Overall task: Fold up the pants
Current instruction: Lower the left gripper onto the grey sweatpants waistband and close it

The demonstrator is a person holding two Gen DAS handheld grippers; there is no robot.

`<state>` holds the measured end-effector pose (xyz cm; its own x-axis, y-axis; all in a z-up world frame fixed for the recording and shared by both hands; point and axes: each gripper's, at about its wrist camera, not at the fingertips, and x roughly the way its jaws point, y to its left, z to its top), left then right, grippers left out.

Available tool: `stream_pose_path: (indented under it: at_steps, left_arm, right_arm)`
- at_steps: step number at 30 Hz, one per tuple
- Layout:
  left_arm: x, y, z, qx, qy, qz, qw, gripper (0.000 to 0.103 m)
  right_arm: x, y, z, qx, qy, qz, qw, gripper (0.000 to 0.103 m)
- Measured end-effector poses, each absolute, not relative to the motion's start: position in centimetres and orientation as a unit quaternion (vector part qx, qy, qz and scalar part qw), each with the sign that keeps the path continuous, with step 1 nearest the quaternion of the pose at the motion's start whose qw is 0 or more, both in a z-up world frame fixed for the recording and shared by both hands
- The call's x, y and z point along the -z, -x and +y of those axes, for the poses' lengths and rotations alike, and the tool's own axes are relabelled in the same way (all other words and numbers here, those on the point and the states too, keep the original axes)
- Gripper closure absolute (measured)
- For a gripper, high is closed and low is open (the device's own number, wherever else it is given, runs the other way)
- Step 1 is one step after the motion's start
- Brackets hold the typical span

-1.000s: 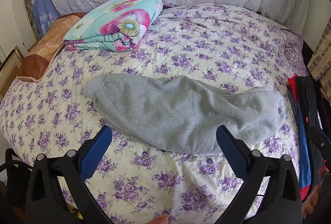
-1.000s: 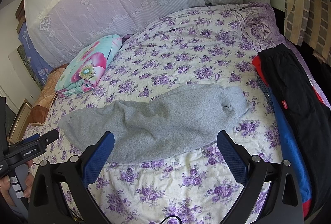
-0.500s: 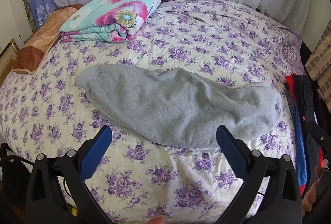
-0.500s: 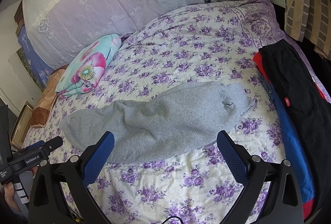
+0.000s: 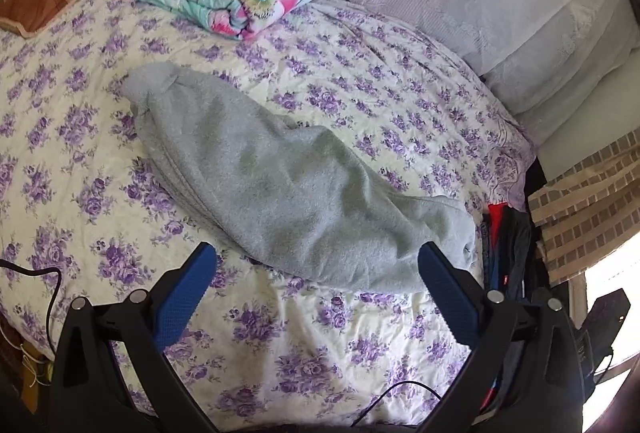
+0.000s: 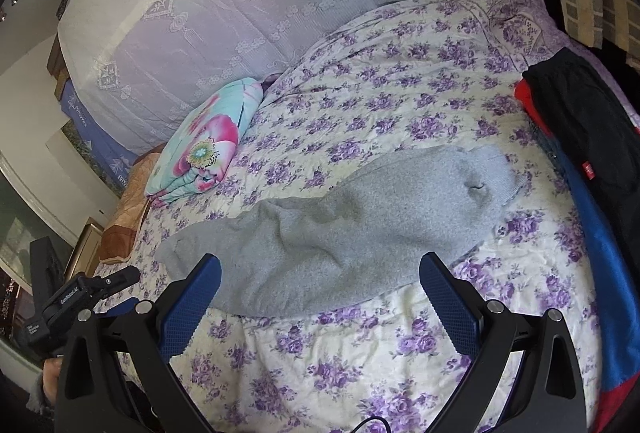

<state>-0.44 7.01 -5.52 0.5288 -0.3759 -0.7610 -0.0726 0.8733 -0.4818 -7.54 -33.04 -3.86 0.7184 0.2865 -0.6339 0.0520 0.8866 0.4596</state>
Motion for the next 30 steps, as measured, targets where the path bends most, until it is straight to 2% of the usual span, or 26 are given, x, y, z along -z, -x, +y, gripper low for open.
stream_pose_path:
  at_steps: [9,24,25,26,28,30]
  left_arm:
    - [10.9,-5.7,16.2,0.001,0.276,0.476,0.835,0.005]
    - [19.0,-11.6,15.9,0.036,0.308,0.514,0.799,0.006]
    - [19.1,-11.6,16.1,0.038,0.317,0.511,0.798,0.009]
    - [19.1,-11.6,16.3,0.037,0.322,0.507,0.798,0.022]
    - [19.2,-11.6,16.7,0.031,0.327,0.508,0.796,0.037]
    - [19.2,-11.3,17.3,0.032,0.339,0.506,0.793,0.044]
  right_arm:
    - [6.3,7.3,-35.7,-0.024,-0.301,0.401,0.865,0.003]
    - [6.1,8.9,-37.6,0.045,-0.335,0.39,0.857,0.003]
    - [6.1,8.9,-37.6,0.044,-0.336,0.389,0.857,0.003]
    - [6.1,8.9,-37.6,0.043,-0.337,0.389,0.856,0.003]
    - [6.1,8.8,-37.6,0.043,-0.338,0.389,0.856,0.003]
    - [6.2,8.8,-37.6,0.041,-0.338,0.389,0.856,0.003]
